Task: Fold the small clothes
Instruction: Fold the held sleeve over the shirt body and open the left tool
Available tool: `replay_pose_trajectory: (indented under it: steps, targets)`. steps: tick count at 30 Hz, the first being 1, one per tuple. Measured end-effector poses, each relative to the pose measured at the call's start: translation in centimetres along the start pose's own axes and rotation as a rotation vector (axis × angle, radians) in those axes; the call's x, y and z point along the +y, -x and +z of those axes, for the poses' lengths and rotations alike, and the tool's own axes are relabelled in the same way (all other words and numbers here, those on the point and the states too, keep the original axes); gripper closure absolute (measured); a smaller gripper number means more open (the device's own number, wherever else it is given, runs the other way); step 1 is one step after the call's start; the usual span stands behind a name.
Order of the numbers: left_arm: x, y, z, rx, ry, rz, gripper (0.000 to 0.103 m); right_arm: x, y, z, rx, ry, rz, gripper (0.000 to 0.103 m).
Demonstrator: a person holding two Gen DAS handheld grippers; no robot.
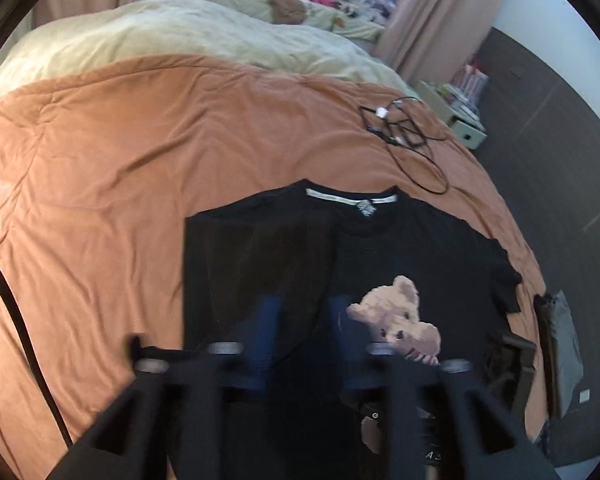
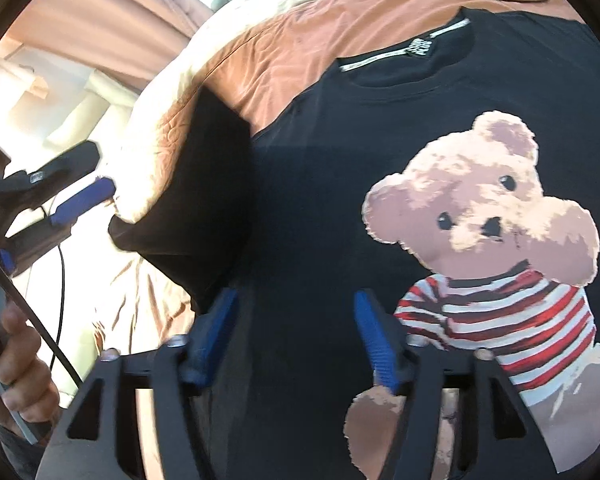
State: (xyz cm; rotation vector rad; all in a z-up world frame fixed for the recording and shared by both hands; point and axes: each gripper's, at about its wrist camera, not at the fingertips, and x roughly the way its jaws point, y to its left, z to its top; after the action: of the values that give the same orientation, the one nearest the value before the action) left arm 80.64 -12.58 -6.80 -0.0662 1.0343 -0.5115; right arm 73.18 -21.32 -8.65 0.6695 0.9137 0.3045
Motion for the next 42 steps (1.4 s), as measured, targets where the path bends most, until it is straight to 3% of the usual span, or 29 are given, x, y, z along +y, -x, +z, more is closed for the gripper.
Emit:
replay_pose_trajectory:
  steps: [1, 7, 16, 23, 25, 27, 33, 36, 39, 41, 42]
  targets:
    - [-0.1, 0.3, -0.1, -0.019, -0.005, 0.009, 0.040, -0.3, 0.1, 0.0, -0.006, -0.004, 0.000, 0.036]
    - [2.8, 0.9, -1.4, -0.034, 0.064, 0.055, 0.040, -1.9, -0.6, 0.7, -0.006, -0.065, 0.009, 0.036]
    - [7.0, -2.2, -5.3, 0.049, 0.136, 0.127, 0.040, -3.0, -1.7, 0.1, 0.000, -0.084, -0.011, 0.036]
    - [8.4, -4.4, -9.2, 0.123, 0.143, 0.196, 0.042, -0.9, -4.0, -1.0, 0.064, -0.041, 0.010, 0.070]
    - [8.9, -4.4, -10.2, 0.137, 0.149, 0.205, 0.042, -0.7, -4.5, -1.0, 0.078, -0.041, -0.001, 0.099]
    - [9.2, -4.4, -11.0, 0.148, 0.154, 0.222, 0.046, -0.4, -4.6, -1.2, 0.086, -0.043, 0.000, 0.101]
    - [11.3, -4.8, -13.0, 0.187, 0.175, 0.330, 0.056, 1.3, -2.9, -2.6, 0.089, -0.014, 0.021, 0.102]
    - [12.6, -3.7, -13.3, 0.163, 0.253, 0.301, 0.056, 0.7, -2.1, -2.8, 0.116, -0.015, -0.013, 0.101]
    - [12.0, -2.5, -13.3, 0.147, 0.241, 0.313, 0.056, 0.2, 0.2, -2.7, 0.092, 0.003, -0.031, 0.099]
    - [11.2, -1.6, -13.3, 0.135, 0.216, 0.325, 0.056, -0.2, 2.4, -2.6, 0.050, 0.023, -0.052, 0.086]
    - [10.7, -1.1, -13.3, 0.127, 0.211, 0.323, 0.056, -0.5, 3.4, -2.6, 0.032, 0.025, -0.056, 0.068]
